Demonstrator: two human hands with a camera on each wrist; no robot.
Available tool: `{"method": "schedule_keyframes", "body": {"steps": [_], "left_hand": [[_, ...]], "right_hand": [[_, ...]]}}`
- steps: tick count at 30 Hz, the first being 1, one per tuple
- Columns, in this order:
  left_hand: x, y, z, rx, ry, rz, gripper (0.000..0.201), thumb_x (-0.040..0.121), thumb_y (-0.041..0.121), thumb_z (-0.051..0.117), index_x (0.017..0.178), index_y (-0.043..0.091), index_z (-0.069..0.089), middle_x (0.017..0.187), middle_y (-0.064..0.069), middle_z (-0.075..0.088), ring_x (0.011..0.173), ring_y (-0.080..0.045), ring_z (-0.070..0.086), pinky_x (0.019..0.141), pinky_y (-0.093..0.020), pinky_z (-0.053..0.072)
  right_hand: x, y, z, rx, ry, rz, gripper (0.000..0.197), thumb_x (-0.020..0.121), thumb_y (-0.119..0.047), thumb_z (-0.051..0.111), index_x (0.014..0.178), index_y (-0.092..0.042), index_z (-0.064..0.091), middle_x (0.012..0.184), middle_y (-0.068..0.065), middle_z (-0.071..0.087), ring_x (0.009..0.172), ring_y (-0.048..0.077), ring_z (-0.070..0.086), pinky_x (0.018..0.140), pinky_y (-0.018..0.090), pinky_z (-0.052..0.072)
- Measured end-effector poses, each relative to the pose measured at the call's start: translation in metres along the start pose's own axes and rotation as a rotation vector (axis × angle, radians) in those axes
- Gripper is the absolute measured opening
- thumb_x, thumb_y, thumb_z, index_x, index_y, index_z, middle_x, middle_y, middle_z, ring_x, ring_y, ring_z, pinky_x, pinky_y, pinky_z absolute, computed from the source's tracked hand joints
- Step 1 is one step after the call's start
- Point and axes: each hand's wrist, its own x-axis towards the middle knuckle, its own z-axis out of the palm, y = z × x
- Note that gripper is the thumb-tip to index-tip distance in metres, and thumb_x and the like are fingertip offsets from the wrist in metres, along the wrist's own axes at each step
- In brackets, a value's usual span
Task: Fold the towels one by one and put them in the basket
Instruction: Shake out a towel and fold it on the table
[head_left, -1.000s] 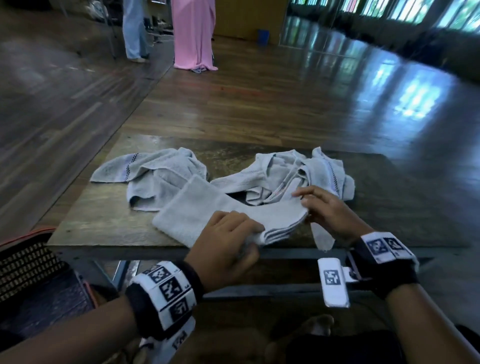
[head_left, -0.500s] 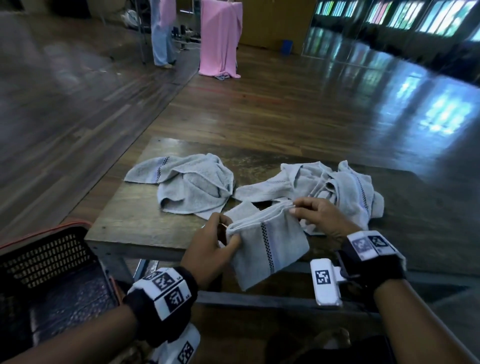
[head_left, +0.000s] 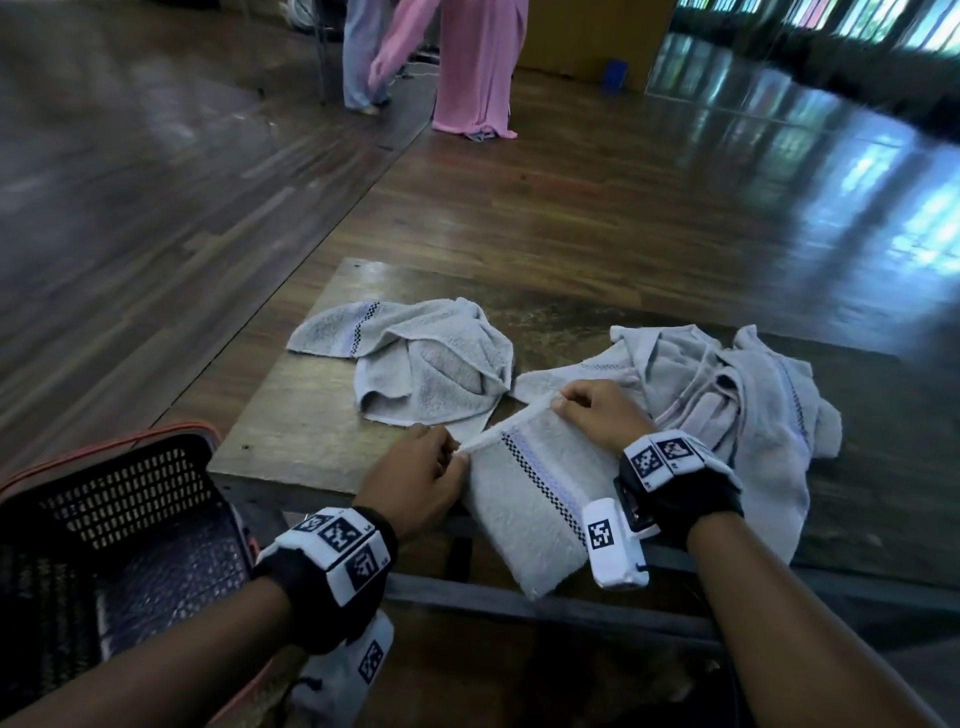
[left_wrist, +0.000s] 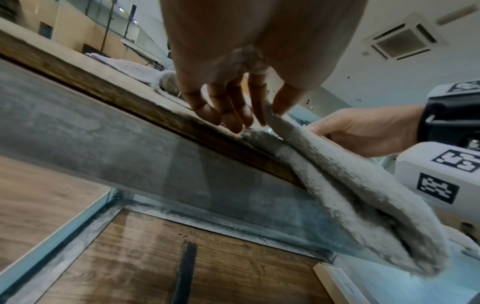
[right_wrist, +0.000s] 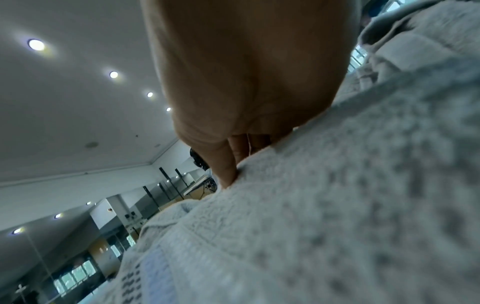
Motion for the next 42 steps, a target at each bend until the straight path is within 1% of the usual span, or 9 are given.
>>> {"method": "schedule_keyframes", "body": {"steps": [3,13,17,22,25,30,33,38,42], "left_hand": [[0.005,-0.004,-0.001,0.054,-0.065,-0.048,0.016,0.088,0.036,0.052,0.083,0.021,0.049,0.089,0.0,0.046,0.086,-0.022,0.053,0.081,-0.039,0.047],[0.025,-0.002,-0.004,0.212,-0.209,-0.082,0.02,0.091,0.036,0.05,0.097,0.018,0.053,0.11,-0.005,0.056,0.102,-0.024,0.054,0.084,-0.038,0.046],[0.034,-0.003,-0.01,0.264,-0.225,-0.056,0.015,0.091,0.03,0.05,0.092,0.015,0.053,0.107,-0.009,0.057,0.101,-0.027,0.054,0.079,-0.035,0.042],[0.046,0.002,-0.019,0.261,-0.128,-0.022,0.014,0.092,0.027,0.045,0.089,0.014,0.049,0.101,-0.011,0.058,0.09,-0.028,0.054,0.077,-0.038,0.044],[0.054,0.008,-0.023,0.128,0.002,0.005,0.007,0.091,0.022,0.049,0.084,0.021,0.046,0.093,-0.001,0.057,0.085,-0.021,0.053,0.075,-0.037,0.046],[0.061,0.014,-0.018,0.29,-0.179,0.19,0.022,0.087,0.018,0.056,0.108,0.021,0.058,0.116,0.001,0.056,0.104,-0.019,0.054,0.088,-0.039,0.048],[0.063,0.016,-0.013,0.417,-0.327,0.278,0.032,0.087,0.019,0.056,0.119,0.023,0.058,0.118,0.003,0.057,0.107,-0.018,0.055,0.089,-0.035,0.048],[0.067,0.013,-0.016,0.398,-0.333,0.294,0.024,0.086,0.014,0.058,0.109,0.014,0.067,0.109,-0.005,0.064,0.101,-0.022,0.058,0.088,-0.037,0.047],[0.068,0.011,-0.02,0.382,-0.332,0.279,0.017,0.085,0.015,0.061,0.1,0.012,0.069,0.101,-0.007,0.068,0.095,-0.022,0.06,0.086,-0.037,0.049]], "right_hand": [[0.003,-0.002,0.01,-0.066,-0.018,0.022,0.023,0.092,-0.022,0.054,0.098,-0.004,0.067,0.098,0.012,0.069,0.082,0.016,0.055,0.072,0.024,0.035],[0.002,0.0,0.011,-0.11,-0.144,0.107,0.043,0.088,-0.025,0.059,0.127,-0.008,0.052,0.126,0.008,0.058,0.114,0.021,0.054,0.089,0.026,0.039],[0.002,0.006,0.003,-0.034,-0.231,0.186,0.048,0.082,-0.028,0.067,0.125,-0.012,0.052,0.117,0.004,0.058,0.109,0.019,0.055,0.092,0.031,0.044],[-0.009,0.009,-0.008,0.392,-0.273,0.258,0.027,0.086,-0.017,0.061,0.112,-0.013,0.055,0.103,0.009,0.058,0.083,0.016,0.059,0.058,0.025,0.048],[-0.017,0.012,-0.019,0.584,-0.309,0.292,0.018,0.084,-0.01,0.061,0.101,-0.015,0.056,0.09,0.011,0.06,0.067,0.017,0.06,0.052,0.028,0.053],[-0.024,0.022,-0.02,-0.022,-0.153,0.108,0.026,0.081,-0.014,0.061,0.107,-0.018,0.058,0.079,0.001,0.061,0.074,0.015,0.059,0.066,0.024,0.047],[-0.03,0.025,-0.014,-0.093,-0.193,-0.038,0.03,0.082,-0.021,0.064,0.112,-0.021,0.061,0.088,-0.003,0.057,0.08,0.009,0.054,0.069,0.021,0.042],[-0.032,0.03,-0.003,-0.186,-0.181,-0.095,0.037,0.087,-0.026,0.061,0.123,-0.015,0.057,0.099,0.004,0.056,0.089,0.015,0.054,0.076,0.024,0.04],[-0.03,0.032,-0.002,-0.133,-0.139,-0.098,0.023,0.087,-0.023,0.062,0.109,-0.017,0.06,0.097,0.002,0.058,0.086,0.013,0.055,0.073,0.023,0.041]]}}
